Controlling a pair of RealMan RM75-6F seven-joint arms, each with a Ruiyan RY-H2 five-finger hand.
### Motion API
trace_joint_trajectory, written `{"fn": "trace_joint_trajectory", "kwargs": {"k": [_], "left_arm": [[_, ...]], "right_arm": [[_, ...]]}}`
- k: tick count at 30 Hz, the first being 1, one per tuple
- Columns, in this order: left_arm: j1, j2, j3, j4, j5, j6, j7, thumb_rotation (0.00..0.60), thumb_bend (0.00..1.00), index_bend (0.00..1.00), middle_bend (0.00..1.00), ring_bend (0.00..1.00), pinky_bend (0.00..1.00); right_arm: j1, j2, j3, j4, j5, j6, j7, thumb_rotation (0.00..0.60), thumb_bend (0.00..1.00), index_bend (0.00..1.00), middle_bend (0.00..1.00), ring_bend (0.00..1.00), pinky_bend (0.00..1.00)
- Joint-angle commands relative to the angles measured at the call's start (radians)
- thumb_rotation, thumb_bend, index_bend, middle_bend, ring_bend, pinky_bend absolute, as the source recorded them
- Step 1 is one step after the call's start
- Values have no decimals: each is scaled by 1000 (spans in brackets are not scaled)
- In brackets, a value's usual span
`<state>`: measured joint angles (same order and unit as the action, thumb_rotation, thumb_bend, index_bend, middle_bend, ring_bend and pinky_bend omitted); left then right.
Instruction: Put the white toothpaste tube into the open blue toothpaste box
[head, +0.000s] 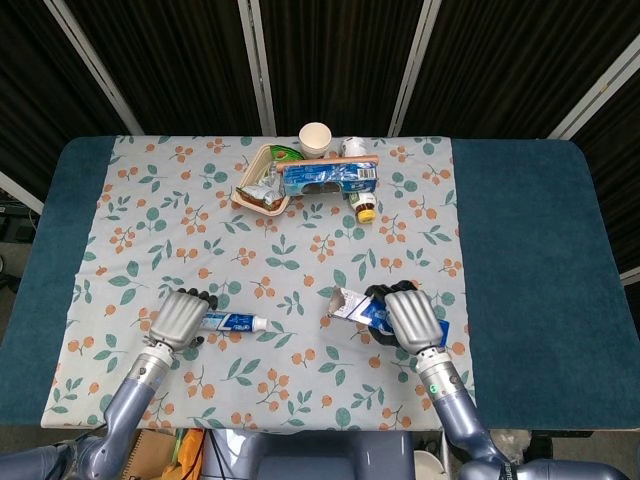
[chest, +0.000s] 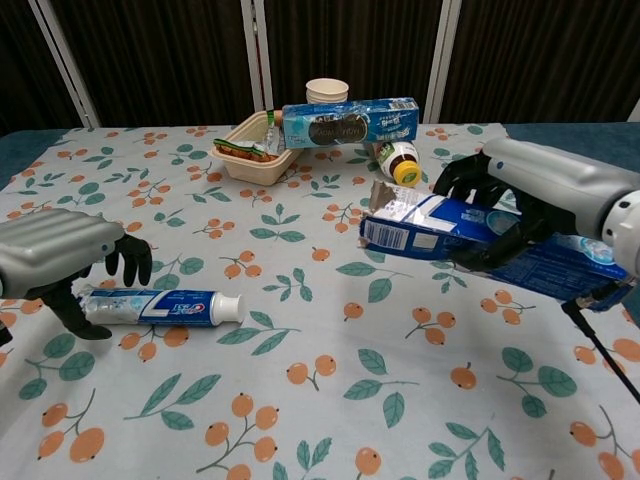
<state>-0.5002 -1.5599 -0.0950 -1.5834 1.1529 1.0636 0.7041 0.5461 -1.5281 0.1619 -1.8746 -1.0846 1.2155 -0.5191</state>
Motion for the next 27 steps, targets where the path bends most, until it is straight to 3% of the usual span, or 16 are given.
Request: {"fn": "trace_joint_trajectory", "kwargs": {"k": [1, 12, 18, 23, 27], "left_arm": [[-1, -18, 9, 19, -10, 6, 6, 600, 234, 427, 449, 410, 486], [-10, -33, 28, 59, -19, 29, 27, 600, 452, 674, 699, 638, 683], [-26, 1, 20, 42, 55, 62, -3, 600, 456, 686, 711, 648, 690], [-115, 120, -49, -24, 231, 72, -60, 600, 456, 688, 709, 649, 690], [-164, 192, -74, -41, 306, 43, -128, 600, 456, 688, 710, 649, 690]], "right_arm": [[-1, 6, 0, -4, -2, 2, 3, 600, 344, 399, 485, 421, 277], [-7, 22, -3, -12, -4, 8, 21, 600, 345, 399, 485, 421, 276], [-13, 42, -1, -29, -13, 18, 29, 600, 347, 399, 485, 421, 276], [-21, 64, 6, -55, -21, 30, 45, 600, 348, 399, 485, 421, 277], [-21, 69, 6, -66, -24, 30, 46, 600, 349, 399, 485, 421, 276]]}}
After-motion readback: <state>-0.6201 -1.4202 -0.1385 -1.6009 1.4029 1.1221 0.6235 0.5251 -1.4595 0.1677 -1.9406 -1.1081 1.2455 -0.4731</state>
